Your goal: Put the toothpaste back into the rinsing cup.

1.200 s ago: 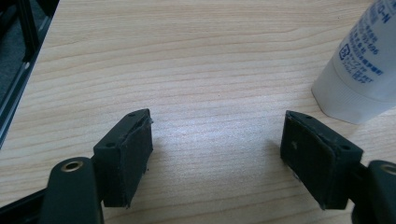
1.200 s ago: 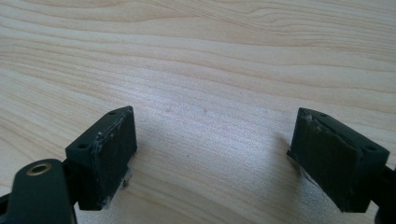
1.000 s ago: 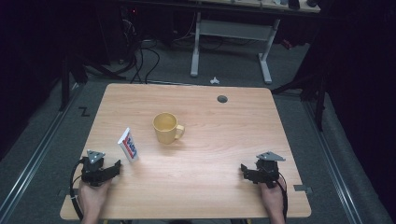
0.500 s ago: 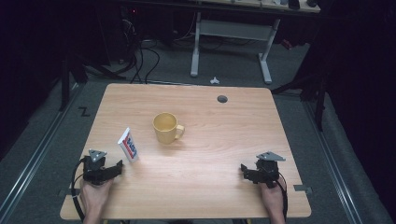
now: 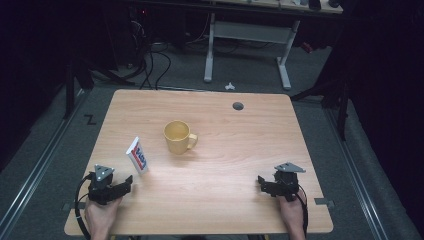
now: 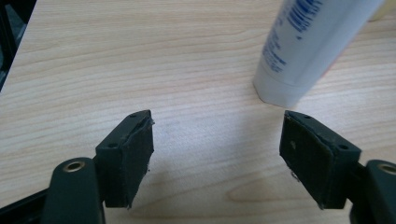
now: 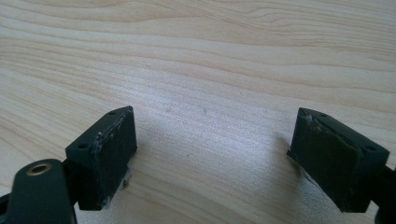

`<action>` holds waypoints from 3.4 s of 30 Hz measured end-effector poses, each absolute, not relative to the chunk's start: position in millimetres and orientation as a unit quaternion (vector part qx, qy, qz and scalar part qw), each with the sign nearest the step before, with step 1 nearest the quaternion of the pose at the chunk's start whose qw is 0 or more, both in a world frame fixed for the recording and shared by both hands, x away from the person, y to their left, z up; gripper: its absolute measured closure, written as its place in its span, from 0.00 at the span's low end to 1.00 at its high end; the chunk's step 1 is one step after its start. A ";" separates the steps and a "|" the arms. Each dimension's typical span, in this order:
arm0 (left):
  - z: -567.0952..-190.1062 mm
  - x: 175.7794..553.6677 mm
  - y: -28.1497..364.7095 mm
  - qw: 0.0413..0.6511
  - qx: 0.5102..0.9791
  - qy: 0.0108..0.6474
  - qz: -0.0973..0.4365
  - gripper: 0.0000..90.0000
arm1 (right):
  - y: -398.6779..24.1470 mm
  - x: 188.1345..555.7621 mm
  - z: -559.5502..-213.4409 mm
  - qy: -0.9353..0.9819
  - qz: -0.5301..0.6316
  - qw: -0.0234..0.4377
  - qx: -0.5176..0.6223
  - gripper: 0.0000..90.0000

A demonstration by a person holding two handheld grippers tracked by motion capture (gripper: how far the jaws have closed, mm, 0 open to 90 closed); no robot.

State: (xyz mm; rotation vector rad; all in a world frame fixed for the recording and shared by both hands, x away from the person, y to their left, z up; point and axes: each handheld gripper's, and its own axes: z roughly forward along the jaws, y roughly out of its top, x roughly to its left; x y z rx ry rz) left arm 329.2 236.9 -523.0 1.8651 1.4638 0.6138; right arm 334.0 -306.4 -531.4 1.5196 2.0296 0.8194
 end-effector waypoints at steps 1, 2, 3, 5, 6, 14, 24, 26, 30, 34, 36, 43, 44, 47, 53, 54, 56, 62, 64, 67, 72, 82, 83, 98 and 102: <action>-523.1 327.5 236.3 0.340 0.717 0.561 0.234 0.30 | -306.4 334.0 -531.4 0.740 0.299 0.236 0.554 0.16; -523.3 326.1 235.5 0.340 0.718 0.560 0.235 0.31 | -306.4 334.0 -531.4 0.740 0.299 0.236 0.554 0.16; -523.3 325.1 234.8 0.339 0.719 0.559 0.235 0.31 | -306.4 334.0 -531.4 0.740 0.299 0.236 0.554 0.16; -522.7 323.0 233.3 0.343 0.717 0.560 0.234 0.31 | -306.4 333.9 -531.4 0.740 0.299 0.236 0.554 0.16; -522.2 322.0 232.6 0.346 0.716 0.559 0.232 0.31 | -306.4 333.9 -531.4 0.740 0.299 0.236 0.554 0.16; -521.7 317.2 226.8 0.351 0.721 0.553 0.226 0.32 | -306.4 333.9 -531.4 0.740 0.299 0.236 0.554 0.16; -518.8 314.0 220.6 0.348 0.731 0.539 0.232 0.33 | -306.4 333.8 -531.4 0.740 0.299 0.236 0.554 0.16; -518.3 314.1 217.8 0.344 0.735 0.537 0.231 0.32 | -306.5 333.8 -531.4 0.740 0.299 0.236 0.554 0.16; -516.2 314.3 210.6 0.340 0.743 0.530 0.228 0.28 | -306.5 333.8 -531.4 0.740 0.299 0.236 0.554 0.16; -513.4 315.1 205.4 0.342 0.746 0.524 0.227 0.27 | -306.5 333.8 -531.4 0.740 0.299 0.236 0.554 0.16; -512.6 316.7 203.7 0.345 0.746 0.523 0.225 0.27 | -306.5 333.8 -531.4 0.740 0.299 0.236 0.554 0.16; -507.2 325.9 197.6 0.353 0.739 0.525 0.232 0.27 | -306.5 333.7 -531.4 0.740 0.299 0.236 0.554 0.16; -506.2 327.3 196.4 0.354 0.739 0.523 0.233 0.27 | -306.5 333.7 -531.5 0.740 0.300 0.236 0.554 0.16; -503.8 332.7 193.6 0.356 0.741 0.521 0.232 0.27 | -306.5 333.7 -531.5 0.740 0.299 0.236 0.554 0.16; -499.4 340.8 190.1 0.356 0.732 0.531 0.233 0.32 | -306.5 333.6 -531.5 0.740 0.299 0.236 0.554 0.16; -498.5 342.2 191.1 0.367 0.726 0.537 0.223 0.32 | -306.5 333.7 -531.5 0.740 0.299 0.236 0.554 0.16; -495.7 344.5 191.3 0.368 0.724 0.539 0.225 0.33 | -306.5 333.7 -531.5 0.740 0.300 0.236 0.554 0.16; -488.5 352.7 188.2 0.373 0.721 0.539 0.226 0.37 | -306.5 333.7 -531.5 0.740 0.299 0.236 0.554 0.16; -488.4 354.2 187.9 0.375 0.717 0.541 0.227 0.37 | -306.5 333.7 -531.4 0.740 0.299 0.236 0.554 0.16; -488.1 356.6 187.5 0.369 0.720 0.540 0.231 0.39 | -306.5 333.7 -531.5 0.740 0.299 0.236 0.554 0.16; -485.0 360.8 187.0 0.370 0.720 0.537 0.235 0.39 | -306.5 333.6 -531.4 0.740 0.299 0.236 0.554 0.16; -481.8 373.2 182.2 0.376 0.723 0.531 0.232 0.41 | -306.6 333.6 -531.4 0.740 0.299 0.236 0.554 0.16; -481.7 374.1 182.0 0.377 0.723 0.531 0.231 0.41 | -306.5 333.6 -531.5 0.740 0.299 0.236 0.554 0.16; -480.2 379.8 183.8 0.374 0.715 0.536 0.250 0.65 | -306.5 333.6 -531.5 0.740 0.299 0.236 0.554 0.16; -480.2 379.9 183.8 0.376 0.714 0.535 0.249 0.66 | -306.6 333.5 -531.4 0.740 0.299 0.236 0.554 0.16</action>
